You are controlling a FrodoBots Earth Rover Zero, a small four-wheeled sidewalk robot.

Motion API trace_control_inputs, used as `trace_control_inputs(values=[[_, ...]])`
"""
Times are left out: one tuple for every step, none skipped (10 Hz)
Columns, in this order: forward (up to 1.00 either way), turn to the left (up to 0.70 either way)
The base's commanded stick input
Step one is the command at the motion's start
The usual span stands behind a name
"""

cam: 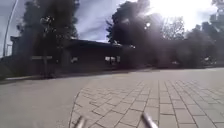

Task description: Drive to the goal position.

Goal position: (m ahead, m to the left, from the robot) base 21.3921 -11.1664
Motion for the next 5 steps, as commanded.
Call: trace_control_inputs(values=[[0.00,-0.25],[0.00,-0.25],[0.00,-0.22],[0.00,-0.21],[0.00,-0.19]])
